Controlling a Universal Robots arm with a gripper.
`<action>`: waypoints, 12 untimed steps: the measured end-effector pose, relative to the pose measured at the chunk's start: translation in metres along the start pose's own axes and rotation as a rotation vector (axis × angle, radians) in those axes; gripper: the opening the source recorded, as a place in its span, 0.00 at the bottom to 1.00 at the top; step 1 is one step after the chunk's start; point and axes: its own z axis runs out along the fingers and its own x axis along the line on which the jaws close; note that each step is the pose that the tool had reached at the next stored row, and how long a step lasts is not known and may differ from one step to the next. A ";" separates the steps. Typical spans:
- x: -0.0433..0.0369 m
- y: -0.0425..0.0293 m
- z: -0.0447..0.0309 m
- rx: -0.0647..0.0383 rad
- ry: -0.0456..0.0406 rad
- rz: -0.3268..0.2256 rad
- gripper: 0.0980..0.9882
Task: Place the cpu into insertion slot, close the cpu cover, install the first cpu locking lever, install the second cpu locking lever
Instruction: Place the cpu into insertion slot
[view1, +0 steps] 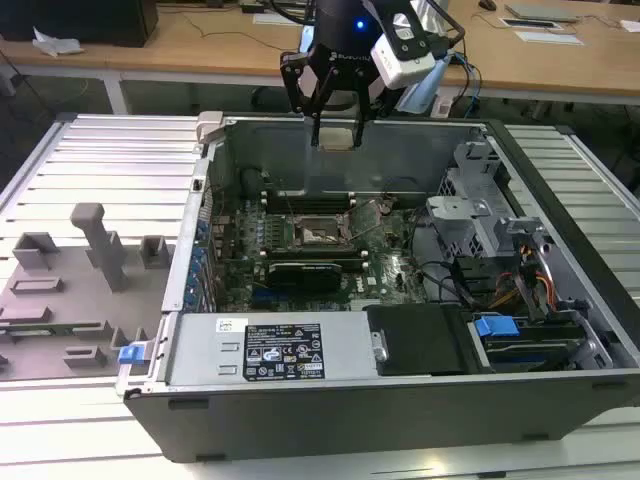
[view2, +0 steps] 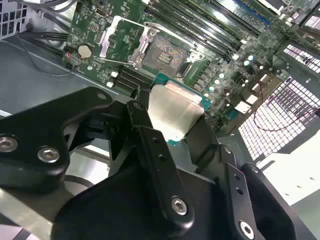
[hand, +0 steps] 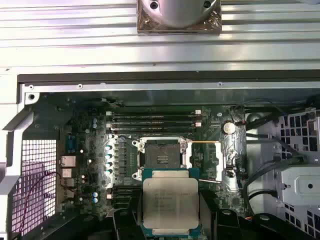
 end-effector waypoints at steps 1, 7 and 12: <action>0.0000 0.0000 0.0000 0.000 0.0000 0.000 0.50; 0.0000 0.0000 0.0001 0.000 0.0000 0.000 0.50; -0.0001 -0.0003 0.0038 0.000 0.0000 0.000 0.50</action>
